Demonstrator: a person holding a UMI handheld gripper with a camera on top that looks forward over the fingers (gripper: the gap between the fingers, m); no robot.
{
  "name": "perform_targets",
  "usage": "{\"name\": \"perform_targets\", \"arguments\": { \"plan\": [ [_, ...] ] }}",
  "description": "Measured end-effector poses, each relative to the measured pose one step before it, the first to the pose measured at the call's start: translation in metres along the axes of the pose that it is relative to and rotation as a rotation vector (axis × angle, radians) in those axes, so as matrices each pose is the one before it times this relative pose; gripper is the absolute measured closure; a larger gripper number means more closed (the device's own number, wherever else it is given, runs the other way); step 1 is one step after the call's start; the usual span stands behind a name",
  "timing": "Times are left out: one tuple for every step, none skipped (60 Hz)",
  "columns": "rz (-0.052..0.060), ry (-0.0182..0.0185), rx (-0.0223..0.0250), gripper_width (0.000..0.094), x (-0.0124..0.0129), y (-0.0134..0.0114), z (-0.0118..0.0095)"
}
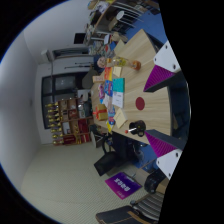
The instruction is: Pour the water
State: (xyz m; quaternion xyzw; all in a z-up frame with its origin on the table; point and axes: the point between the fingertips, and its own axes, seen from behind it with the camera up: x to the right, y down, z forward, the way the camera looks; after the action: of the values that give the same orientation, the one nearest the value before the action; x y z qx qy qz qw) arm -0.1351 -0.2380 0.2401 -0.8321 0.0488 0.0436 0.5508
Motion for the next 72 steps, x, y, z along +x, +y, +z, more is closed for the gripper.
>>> {"name": "perform_targets", "arguments": {
  "plan": [
    [0.0031,0.00688,0.00081,0.011,0.00198,-0.00008,-0.00021],
    [0.0031,0.00745,0.00173,0.0112,0.00261,-0.00023,-0.00035],
    [0.0028,0.00669,0.00259,0.0109,0.00298,-0.00042,-0.00044],
    [0.0022,0.01174,0.00377,0.0109,-0.01724,0.00388,0.00677],
    [0.0016,0.00483,0.00372,0.0111,0.00296,0.00022,-0.00071],
    [0.001,0.003,0.0048,0.0109,0.00228,0.00047,-0.00053],
    [0.0001,0.00209,0.00635,0.011,0.00228,0.0004,0.00001],
    [-0.0009,0.00187,0.00731,0.0108,0.00263,-0.00032,0.00009],
    [-0.0006,0.00487,0.00761,0.0104,-0.00025,0.00189,-0.0016],
    [-0.0021,0.00575,0.0055,0.0112,-0.00258,0.00463,0.00176],
    [-0.0036,0.00509,0.00124,0.0121,0.00234,0.00216,0.00127],
    [-0.006,0.00476,-0.00481,0.0128,0.01524,-0.00415,0.00553],
    [-0.0058,0.01045,-0.00306,0.013,0.00536,0.00276,0.00226],
    [-0.0058,0.01331,-0.00357,0.0134,0.00664,0.00288,0.00261],
    [-0.0051,0.01585,-0.00217,0.0132,0.00767,0.00273,0.00277],
    [-0.0032,0.01694,-0.00052,0.0131,0.00802,0.00198,0.00314],
    [-0.0011,0.01573,-0.00033,0.0132,0.00872,0.002,0.00438],
    [0.0014,0.01298,-0.00017,0.0131,0.00919,0.00164,0.005],
    [0.0032,0.00558,-0.0003,0.013,0.01535,-0.00044,0.00691],
    [0.0036,0.00762,0.00127,0.0134,0.00648,0.00167,0.00589],
    [0.0028,0.00751,0.00365,0.0132,0.00437,0.00086,0.00612],
    [0.0024,0.00394,0.00543,0.0128,0.00749,-0.00023,0.0071],
    [0.0009,0.00213,0.00648,0.0131,0.01023,0.00033,0.0091],
    [-0.0026,0.00537,0.00683,0.0131,0.00556,-0.00038,0.00754],
    [-0.004,0.00294,0.00488,0.0128,0.0116,-0.00014,0.01033],
    [-0.0063,0.00482,0.0041,0.013,0.0091,-0.00027,0.01012],
    [-0.0081,0.00449,0.00372,0.0128,0.00914,-0.00053,0.01025],
    [-0.0087,0.00401,0.00348,0.0132,0.00881,-0.0024,0.00992],
    [-0.0091,0.0042,0.00586,0.0129,0.00678,0.00073,0.01246],
    [-0.0078,0.00489,0.00707,0.013,0.00846,-0.00101,0.01199],
    [-0.0055,0.00697,0.00835,0.0129,0.00894,-0.00094,0.01227],
    [-0.0029,0.00646,0.00831,0.0131,0.01006,-0.00135,0.01154],
    [-0.0001,0.00424,0.00792,0.013,0.00744,-0.00032,0.01216],
    [0.0023,0.001,0.00626,0.0129,0.0068,0.00038,0.01239],
    [0.0048,0.00106,0.00349,0.0129,0.00646,0.00114,0.01278],
    [0.0066,0.00058,0.00033,0.0128,0.00592,0.00183,0.01231],
    [0.008,0.00028,-0.00094,0.0127,0.0057,0.00191,0.0124],
    [0.0075,-0.00008,-0.00006,0.0132,0.00614,0.00269,0.01211],
    [0.0075,-0.00014,-0.00038,0.013,0.00411,0.00014,0.01007],
    [0.0066,-0.00072,0.00216,0.0129,0.00417,0.00088,0.01075],
    [0.0049,-0.00216,0.00214,0.0129,0.00378,0.00123,0.01024],
    [0.0035,-0.0027,0.00224,0.0128,0.00331,0.00308,0.01175],
    [0.0002,-0.0033,0.00145,0.0126,0.00263,0.00191,0.00967],
    [-0.0015,-0.00406,0.00292,0.0127,0.00233,0.00144,0.00912],
    [-0.0028,-0.00418,0.00442,0.0127,0.00145,0.001,0.0088],
    [-0.0026,-0.0034,0.00405,0.0126,0.00157,0.00094,0.00775],
    [-0.0021,-0.00269,0.0029,0.0129,0.00124,0.00173,0.00949],
    [-0.0024,-0.00418,0.00164,0.0129,0.00044,0.00087,0.00716],
    [-0.0028,-0.00397,0.00208,0.0126,-0.00159,0.00098,0.00482],
    [-0.0011,-0.00537,0.00422,0.0127,-0.00065,0.0005,0.00602],
    [-0.0001,-0.00458,0.00657,0.0127,-0.0002,-0.00048,0.00528],
    [-0.001,-0.00339,0.00865,0.0127,-0.00035,-0.00084,0.0054],
    [-0.0016,-0.00379,0.00984,0.0127,0.00118,-0.00108,0.00666],
    [-0.0041,0.00008,0.01038,0.013,-0.00113,-0.00141,0.00267],
    [-0.0032,-0.00205,0.00998,0.0136,0.00159,-0.00152,0.00589],
    [-0.0044,-0.00204,0.00865,0.0144,-0.00017,-0.00122,0.00397],
    [-0.0054,-0.00185,0.00681,0.0155,0.00028,-0.00009,0.00685],
    [-0.006,-0.00065,0.00338,0.0223,-0.00026,0.0,0.00325],
    [-0.005,0.00349,-0.0033,0.0291,-0.0014,0.00066,0.00255],
    [-0.0038,0.01142,-0.00764,0.0359,0.00249,0.00281,0.00292],
    [-0.0029,0.01468,-0.0038,0.0427,0.00541,0.00376,0.00382],
    [0.0098,0.00456,0.00046,0.0435,0.00028,0.00169,0.00228],
    [0.0142,0.00089,0.00997,0.0435,-0.00065,-0.00114,0.00023],
    [0.0158,0.00131,0.01183,0.0439,-0.00016,-0.00162,0.0009],
    [0.0145,0.00412,0.00373,0.0445,0.0003,0.00022,0.00042],
    [0.0109,0.00533,0.00148,0.0447,0.00064,0.00072,0.00016],
    [0.0065,0.00541,0.00244,0.0455,-0.00024,0.00195,-0.0001],
    [0.0015,0.00353,-0.00046,0.0477,-0.00005,-0.00034,0.00029],
    [-0.0031,0.0044,-0.0015,0.0479,-0.0023,0.00122,0.00029],
    [-0.0039,0.00243,-0.00204,0.0479,0.00025,0.00006,-0.0004],
    [-0.0053,0.00383,-0.00384,0.0492,0.00046,0.0001,0.00007],
    [-0.0039,0.00457,-0.00682,0.0503,0.00052,0.00034,0.00004]
  ]
}}
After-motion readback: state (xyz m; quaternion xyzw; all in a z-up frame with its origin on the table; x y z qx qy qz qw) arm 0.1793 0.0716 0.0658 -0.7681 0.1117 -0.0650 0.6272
